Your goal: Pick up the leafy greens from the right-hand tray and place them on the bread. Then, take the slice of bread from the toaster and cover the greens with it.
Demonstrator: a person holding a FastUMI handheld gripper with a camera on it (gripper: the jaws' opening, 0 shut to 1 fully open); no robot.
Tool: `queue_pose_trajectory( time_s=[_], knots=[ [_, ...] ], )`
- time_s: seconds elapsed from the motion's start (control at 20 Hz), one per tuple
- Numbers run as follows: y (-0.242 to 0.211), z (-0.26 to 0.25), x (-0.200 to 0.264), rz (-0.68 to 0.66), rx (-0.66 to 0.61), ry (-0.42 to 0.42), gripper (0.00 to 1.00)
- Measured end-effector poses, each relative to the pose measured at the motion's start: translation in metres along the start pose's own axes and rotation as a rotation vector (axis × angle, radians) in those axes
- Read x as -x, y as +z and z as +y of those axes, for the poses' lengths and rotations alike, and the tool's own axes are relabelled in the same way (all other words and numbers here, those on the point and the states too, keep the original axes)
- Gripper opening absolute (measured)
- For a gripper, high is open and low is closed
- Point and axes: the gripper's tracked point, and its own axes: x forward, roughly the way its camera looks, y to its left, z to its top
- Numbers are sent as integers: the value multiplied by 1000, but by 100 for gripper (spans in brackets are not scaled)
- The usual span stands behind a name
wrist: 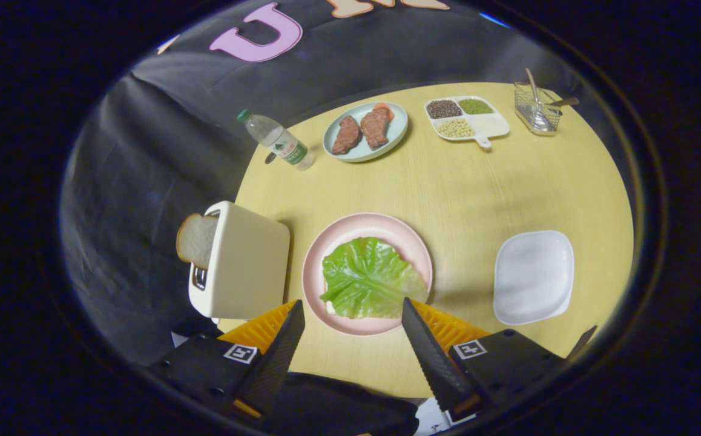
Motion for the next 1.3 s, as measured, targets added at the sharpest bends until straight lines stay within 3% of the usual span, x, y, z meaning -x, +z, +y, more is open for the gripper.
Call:
queue_pose_trajectory(
  time_s=[0.3, 0.65, 0.95, 1.3],
  knots=[
    [27, 57, 42, 10, -92, 38, 100],
    [66, 155, 59, 7, -24, 88, 100],
    [66, 246, 28, 132, 9, 151, 100],
    [52, 285, -43, 260, 41, 86, 99]
  ],
)
